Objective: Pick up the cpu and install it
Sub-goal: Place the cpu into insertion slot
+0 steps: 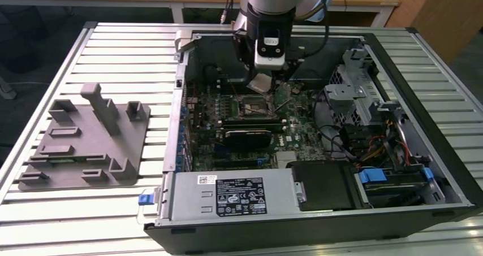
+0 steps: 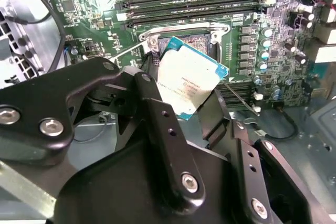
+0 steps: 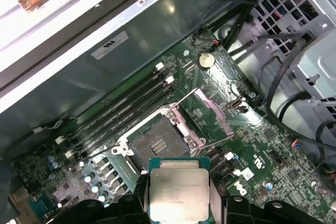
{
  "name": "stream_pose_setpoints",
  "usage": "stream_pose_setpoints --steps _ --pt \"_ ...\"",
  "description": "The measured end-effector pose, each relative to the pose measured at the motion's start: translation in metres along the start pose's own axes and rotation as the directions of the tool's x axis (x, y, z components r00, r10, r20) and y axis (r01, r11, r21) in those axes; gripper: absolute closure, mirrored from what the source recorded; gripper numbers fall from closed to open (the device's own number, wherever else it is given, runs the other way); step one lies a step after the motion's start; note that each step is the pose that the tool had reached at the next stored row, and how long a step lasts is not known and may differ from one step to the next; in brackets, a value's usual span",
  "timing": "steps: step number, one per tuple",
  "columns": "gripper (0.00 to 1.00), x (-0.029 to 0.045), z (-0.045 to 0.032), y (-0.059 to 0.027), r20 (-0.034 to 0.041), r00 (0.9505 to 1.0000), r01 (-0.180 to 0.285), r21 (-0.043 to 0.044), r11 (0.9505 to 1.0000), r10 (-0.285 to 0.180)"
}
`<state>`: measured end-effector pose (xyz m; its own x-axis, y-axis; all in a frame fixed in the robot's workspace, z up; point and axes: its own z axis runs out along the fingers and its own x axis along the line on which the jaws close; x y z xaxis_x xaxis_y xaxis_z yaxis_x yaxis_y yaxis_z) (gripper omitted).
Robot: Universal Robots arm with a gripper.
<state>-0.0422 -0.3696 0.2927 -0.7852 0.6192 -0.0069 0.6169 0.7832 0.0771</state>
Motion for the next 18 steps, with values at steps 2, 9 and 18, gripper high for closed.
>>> stream_pose_setpoints --steps 2,9,18 --pt "0.46 0.0 0.0 0.0 0.0011 0.9999 -0.014 0.0001 0.9999 0.014" --pt "0.46 0.0 0.0 0.0 0.0048 0.9981 -0.062 0.0003 0.9981 0.062" --pt "0.46 0.0 0.0 0.0 0.0096 0.9924 -0.123 0.0004 0.9924 0.123"
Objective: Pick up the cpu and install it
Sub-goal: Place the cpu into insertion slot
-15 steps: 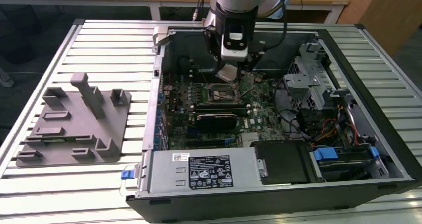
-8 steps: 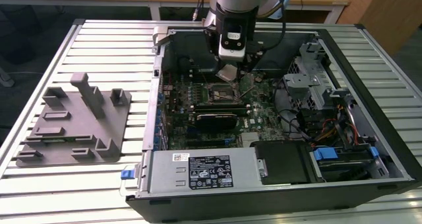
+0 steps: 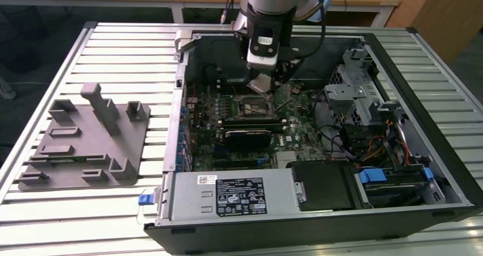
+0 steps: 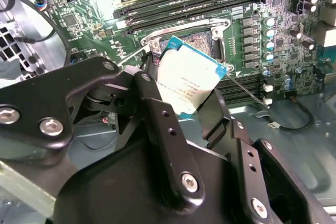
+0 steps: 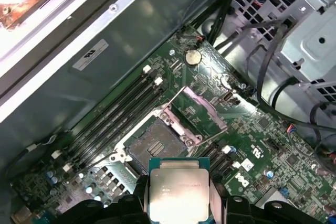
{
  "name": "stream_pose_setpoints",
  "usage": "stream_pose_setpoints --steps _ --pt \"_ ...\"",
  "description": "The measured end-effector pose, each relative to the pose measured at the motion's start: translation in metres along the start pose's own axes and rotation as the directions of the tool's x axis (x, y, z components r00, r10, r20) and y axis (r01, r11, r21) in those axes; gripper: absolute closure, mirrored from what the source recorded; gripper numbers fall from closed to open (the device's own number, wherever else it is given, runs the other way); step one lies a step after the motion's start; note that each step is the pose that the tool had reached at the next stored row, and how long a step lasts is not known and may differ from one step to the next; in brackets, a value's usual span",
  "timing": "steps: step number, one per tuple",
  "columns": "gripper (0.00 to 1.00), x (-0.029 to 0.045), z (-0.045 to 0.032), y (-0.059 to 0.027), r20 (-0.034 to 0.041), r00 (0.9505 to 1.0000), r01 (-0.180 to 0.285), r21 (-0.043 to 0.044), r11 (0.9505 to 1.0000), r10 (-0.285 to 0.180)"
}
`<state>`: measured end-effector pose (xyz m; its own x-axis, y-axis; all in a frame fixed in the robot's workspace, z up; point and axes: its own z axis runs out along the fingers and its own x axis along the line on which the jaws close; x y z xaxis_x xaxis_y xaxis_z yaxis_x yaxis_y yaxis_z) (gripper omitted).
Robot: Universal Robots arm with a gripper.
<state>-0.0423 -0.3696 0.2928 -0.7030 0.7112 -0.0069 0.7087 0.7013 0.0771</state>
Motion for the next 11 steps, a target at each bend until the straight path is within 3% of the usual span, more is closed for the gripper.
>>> stream_pose_setpoints --steps 6,11 --pt "0.46 0.0 0.0001 0.0 0.004 0.9987 -0.051 0.0002 0.9987 0.051" --pt "0.46 0.0 0.0002 0.0 0.0101 0.9915 -0.13 0.0001 0.9916 0.13"
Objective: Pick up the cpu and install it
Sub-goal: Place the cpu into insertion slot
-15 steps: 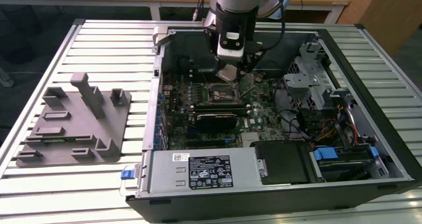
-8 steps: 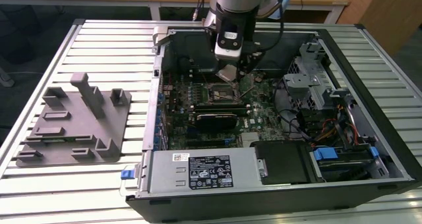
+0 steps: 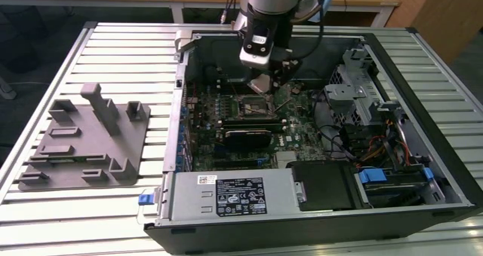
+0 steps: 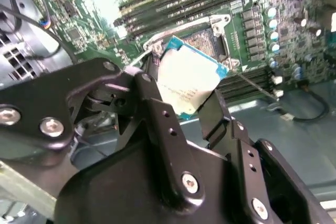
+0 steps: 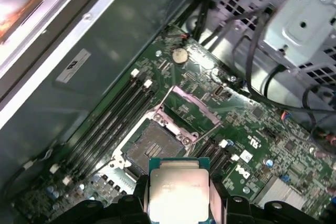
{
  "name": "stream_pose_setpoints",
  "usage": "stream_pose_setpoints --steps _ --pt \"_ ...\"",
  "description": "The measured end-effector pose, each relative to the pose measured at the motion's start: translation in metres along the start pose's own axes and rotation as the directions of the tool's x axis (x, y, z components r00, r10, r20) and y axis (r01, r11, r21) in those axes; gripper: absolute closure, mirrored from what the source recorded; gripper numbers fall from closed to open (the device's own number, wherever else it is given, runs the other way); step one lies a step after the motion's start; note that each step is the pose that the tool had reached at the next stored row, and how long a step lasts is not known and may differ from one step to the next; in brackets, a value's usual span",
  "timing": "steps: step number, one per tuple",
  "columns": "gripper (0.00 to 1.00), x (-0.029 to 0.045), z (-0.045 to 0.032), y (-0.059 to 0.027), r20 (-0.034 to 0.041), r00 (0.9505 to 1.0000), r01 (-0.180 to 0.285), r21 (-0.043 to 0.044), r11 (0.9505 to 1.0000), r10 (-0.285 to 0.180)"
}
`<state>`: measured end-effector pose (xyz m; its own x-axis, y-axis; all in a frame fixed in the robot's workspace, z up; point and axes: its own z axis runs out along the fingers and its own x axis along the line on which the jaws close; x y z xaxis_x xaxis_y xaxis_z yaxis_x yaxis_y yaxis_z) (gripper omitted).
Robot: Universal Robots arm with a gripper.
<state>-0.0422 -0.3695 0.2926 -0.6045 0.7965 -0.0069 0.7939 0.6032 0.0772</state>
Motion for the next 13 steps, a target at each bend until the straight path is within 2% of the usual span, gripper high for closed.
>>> stream_pose_setpoints --steps 3,7,10,13 --pt "0.46 0.0 0.0002 0.0 0.0039 0.9987 -0.05 0.0003 0.9987 0.05" --pt "0.46 0.0 0.0005 0.0 0.0091 0.9931 -0.117 0.0003 0.9932 0.116" --pt "0.46 0.0 0.0007 0.0 0.0128 0.9864 -0.164 0.0001 0.9864 0.164" --pt "0.46 0.0 0.0008 -0.0001 0.0168 0.9763 -0.216 -0.0002 0.9765 0.216"
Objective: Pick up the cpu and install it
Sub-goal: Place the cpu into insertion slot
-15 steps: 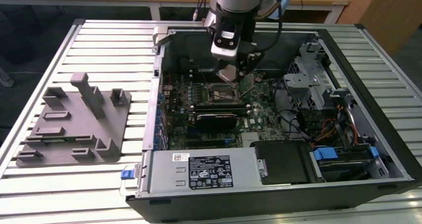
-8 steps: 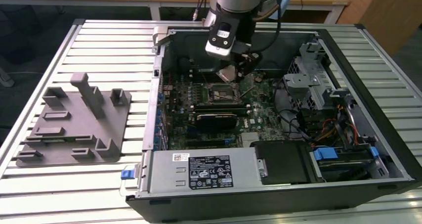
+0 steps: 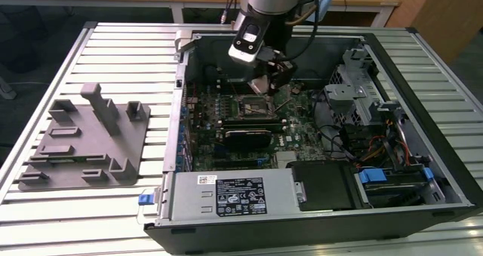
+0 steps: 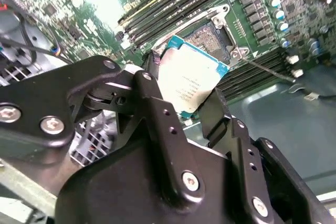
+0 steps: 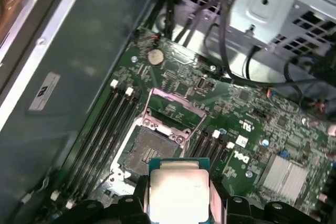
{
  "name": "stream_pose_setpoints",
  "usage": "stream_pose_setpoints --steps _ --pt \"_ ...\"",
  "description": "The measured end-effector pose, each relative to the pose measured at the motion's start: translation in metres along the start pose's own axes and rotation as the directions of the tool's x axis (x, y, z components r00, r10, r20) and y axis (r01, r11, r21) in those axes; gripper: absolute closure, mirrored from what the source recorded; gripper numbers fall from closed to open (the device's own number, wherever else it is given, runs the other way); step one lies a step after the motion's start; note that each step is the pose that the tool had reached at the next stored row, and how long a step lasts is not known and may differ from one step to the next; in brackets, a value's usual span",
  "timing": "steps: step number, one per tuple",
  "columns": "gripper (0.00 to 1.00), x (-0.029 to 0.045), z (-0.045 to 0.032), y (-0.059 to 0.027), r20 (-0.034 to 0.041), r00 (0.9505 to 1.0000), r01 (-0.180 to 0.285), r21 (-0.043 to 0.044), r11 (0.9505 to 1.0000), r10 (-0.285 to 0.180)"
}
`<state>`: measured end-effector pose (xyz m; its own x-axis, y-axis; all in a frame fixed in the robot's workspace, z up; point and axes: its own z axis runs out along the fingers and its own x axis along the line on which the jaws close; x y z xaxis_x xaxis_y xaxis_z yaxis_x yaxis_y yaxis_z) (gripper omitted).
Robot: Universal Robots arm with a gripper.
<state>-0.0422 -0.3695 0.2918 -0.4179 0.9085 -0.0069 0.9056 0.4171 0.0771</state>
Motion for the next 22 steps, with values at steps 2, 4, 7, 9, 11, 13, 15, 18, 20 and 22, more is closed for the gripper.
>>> stream_pose_setpoints --steps 2,4,7,9,11,13,15,18,20,22 --pt "0.46 0.0 0.0001 0.0 0.0026 0.9994 -0.033 0.0002 0.9994 0.033" --pt "0.46 0.0 0.0002 0.0 0.0051 0.9978 -0.066 0.0002 0.9978 0.066" --pt "0.46 0.0 0.0003 0.0 0.0091 0.9932 -0.116 0.0003 0.9932 0.116" --pt "0.46 0.0 0.0005 0.0 0.0116 0.9886 -0.15 0.0001 0.9887 0.15" --pt "0.46 0.0 0.0006 -0.0001 0.0144 0.9827 -0.185 -0.0001 0.9828 0.185" --pt "0.46 0.0 0.0008 -0.0001 0.0172 0.9751 -0.221 -0.0005 0.9753 0.221" --pt "0.46 0.0 0.001 -0.0001 0.02 0.9666 -0.256 -0.0009 0.9668 0.256" --pt "0.46 0.0 0.0014 -0.0001 0.0241 0.9513 -0.307 -0.0017 0.9516 0.307" --pt "0.46 0.0 0.0017 -0.0001 0.0269 0.9392 -0.342 -0.0023 0.9396 0.342" --pt "0.46 0.0 0.0025 -0.0002 0.0297 0.9263 -0.376 -0.003 0.9268 0.376"
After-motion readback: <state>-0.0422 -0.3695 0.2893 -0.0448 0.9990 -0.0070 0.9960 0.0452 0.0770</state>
